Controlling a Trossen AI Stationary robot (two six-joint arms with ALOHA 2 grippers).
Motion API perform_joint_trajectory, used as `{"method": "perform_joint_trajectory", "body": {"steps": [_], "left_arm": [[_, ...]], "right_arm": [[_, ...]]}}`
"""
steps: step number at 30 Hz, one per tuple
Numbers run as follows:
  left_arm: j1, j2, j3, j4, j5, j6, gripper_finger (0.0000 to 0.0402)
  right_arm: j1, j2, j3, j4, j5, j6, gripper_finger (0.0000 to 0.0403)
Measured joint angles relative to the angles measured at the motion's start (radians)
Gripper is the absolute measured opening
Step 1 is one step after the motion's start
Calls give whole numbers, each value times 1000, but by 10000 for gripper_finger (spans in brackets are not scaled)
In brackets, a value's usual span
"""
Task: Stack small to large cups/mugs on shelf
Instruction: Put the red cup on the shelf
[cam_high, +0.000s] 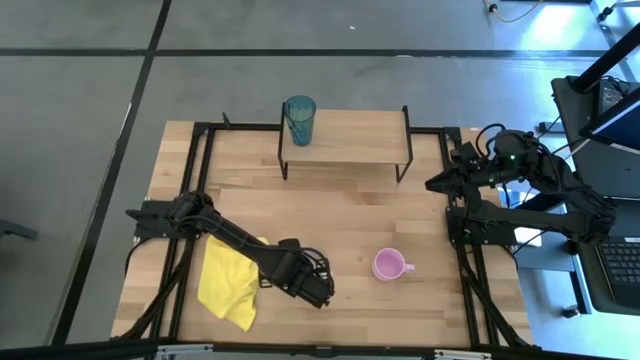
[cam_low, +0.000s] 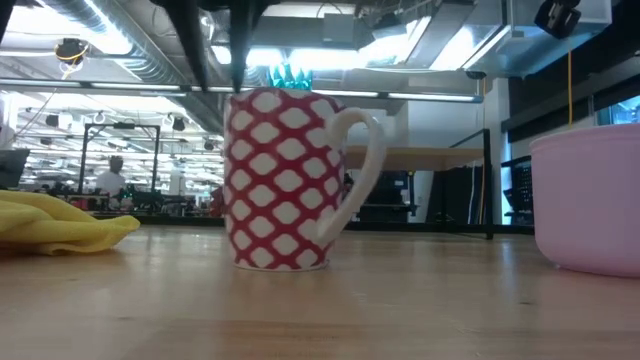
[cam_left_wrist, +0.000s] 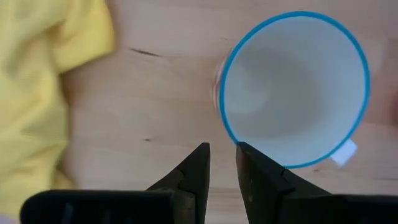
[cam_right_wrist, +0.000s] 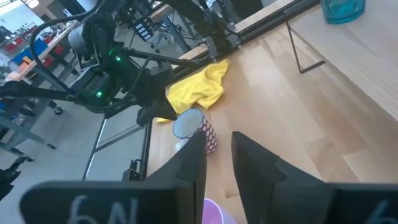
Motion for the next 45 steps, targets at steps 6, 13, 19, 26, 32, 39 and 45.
{"method": "perform_joint_trajectory", "body": {"steps": [6,13,19,26,32,39,45], "left_arm": [[1,0,0,36,-17,-4,74],[1,0,0,49,-18,-7,74],[7,0,-1,47,-37,-8,74],[22,0,-1,6,-55,-3,74],[22,0,-1,-43,-40,-1,74],[23,0,-19,-54,-34,8,74],[23,0,-99,78,-29,23,74]], "right_arm": [[0,0,0,0,1,-19,77],[0,0,0,0,1,-37,77],[0,0,0,0,2,-42,77],[0,0,0,0,2,-42,77],[0,0,0,0,2,-41,77],[0,0,0,0,2,-42,77],[0,0,0,0,2,-33,77]]}}
